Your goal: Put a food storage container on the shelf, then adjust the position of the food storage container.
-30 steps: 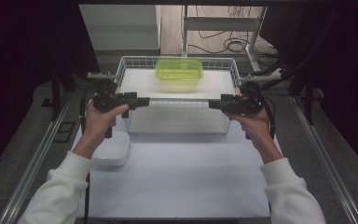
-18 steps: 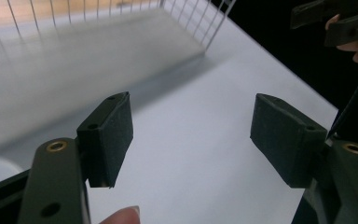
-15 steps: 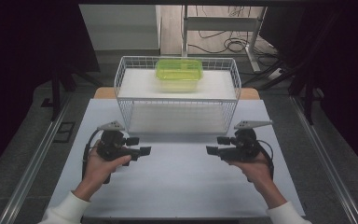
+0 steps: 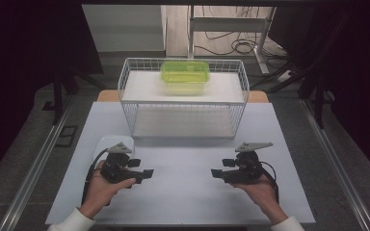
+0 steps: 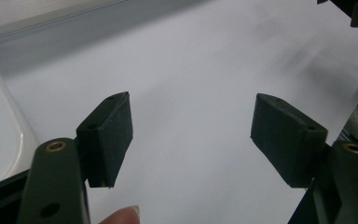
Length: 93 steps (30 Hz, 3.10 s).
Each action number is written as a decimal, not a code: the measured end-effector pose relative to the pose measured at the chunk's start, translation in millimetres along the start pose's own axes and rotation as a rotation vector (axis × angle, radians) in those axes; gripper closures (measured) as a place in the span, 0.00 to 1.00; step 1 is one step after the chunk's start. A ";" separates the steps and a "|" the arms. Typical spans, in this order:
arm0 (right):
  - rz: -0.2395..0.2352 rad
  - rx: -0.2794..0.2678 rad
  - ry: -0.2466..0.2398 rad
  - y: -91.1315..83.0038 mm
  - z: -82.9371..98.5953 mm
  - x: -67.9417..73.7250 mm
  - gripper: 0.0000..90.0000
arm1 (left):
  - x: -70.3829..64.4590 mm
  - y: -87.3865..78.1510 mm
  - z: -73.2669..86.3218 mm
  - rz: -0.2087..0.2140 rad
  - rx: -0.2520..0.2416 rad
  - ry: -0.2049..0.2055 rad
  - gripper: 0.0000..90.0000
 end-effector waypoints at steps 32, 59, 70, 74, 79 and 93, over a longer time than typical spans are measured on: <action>-0.003 0.033 0.038 14.6 9.8 -4.2 0.34 | 120.7 -76.0 -4.3 -0.227 -0.045 -0.217 0.35; -0.028 0.054 0.055 18.1 12.8 -4.3 0.34 | 187.6 -60.2 24.2 -0.338 0.168 -0.332 0.96; -0.017 0.062 0.059 18.2 14.6 -6.9 0.34 | 187.3 -44.1 24.9 -0.320 0.229 -0.308 1.00; -0.017 0.061 0.058 18.2 14.4 -6.8 0.34 | 184.2 -42.2 24.1 -0.310 0.230 -0.300 1.00; -0.018 0.059 0.058 18.7 13.6 -6.5 0.34 | 172.7 -33.9 20.6 -0.275 0.219 -0.282 1.00; -0.021 0.060 0.054 18.0 13.1 -5.4 0.34 | 145.7 -9.5 7.8 -0.213 0.199 -0.238 1.00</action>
Point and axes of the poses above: each handheld gripper's, and its own axes: y roughly forward along the jaws, z roughly out of its underside, x roughly to its left, the point moved 6 cm from there along y, roughly forward along the jaws, and after that the axes turned 6 degrees about x, right-handed, at the moved point
